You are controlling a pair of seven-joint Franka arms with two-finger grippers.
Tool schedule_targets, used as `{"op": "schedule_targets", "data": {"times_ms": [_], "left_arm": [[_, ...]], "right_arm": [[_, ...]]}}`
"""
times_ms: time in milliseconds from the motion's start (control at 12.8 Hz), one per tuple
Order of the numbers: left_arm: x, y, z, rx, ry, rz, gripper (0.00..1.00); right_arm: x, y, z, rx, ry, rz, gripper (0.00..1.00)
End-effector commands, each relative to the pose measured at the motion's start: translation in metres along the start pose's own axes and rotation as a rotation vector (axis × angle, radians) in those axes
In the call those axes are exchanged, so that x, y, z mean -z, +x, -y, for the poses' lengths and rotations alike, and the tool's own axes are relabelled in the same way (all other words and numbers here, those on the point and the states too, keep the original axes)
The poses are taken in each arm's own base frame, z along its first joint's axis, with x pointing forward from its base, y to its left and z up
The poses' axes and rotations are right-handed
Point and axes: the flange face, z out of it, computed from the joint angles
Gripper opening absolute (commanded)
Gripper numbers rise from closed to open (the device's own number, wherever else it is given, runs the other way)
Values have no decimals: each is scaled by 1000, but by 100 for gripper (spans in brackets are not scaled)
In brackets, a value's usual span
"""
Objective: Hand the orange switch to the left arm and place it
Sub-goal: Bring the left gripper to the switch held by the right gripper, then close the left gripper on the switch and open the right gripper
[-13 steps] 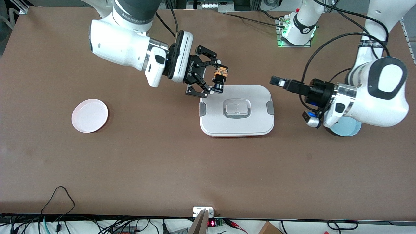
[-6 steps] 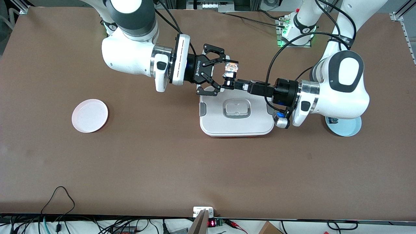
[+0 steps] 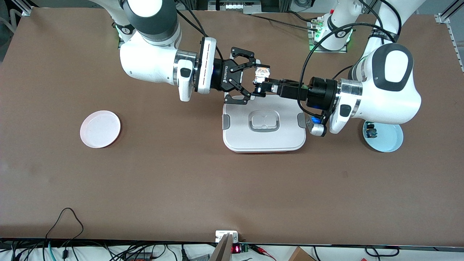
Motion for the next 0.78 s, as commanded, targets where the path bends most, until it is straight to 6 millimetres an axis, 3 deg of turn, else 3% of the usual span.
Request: {"op": "schedule_targets", "data": {"times_ms": [0,157,235,392,549,706], "left_arm": [[-8,-6,0,10,-6,8,99],[-9,-5,4,17,-1,9,96],[-9,-5,6,15,1,10,90],[-9,-5,8,13,6,12,56],[-9,-6,8,11,12,23,43],[-8,-6,12,19,20,49,8]], "right_arm": [[-6,-3,6,11,4,-11,0],[-6,-5,6,16,4,-5,0],[-6,-7,6,19,3,-2,0],[-6,-9,5,19,3,1,0],[-6,-9,5,20,3,2,0],[-4,-14,5,15,0,11,0]]}}
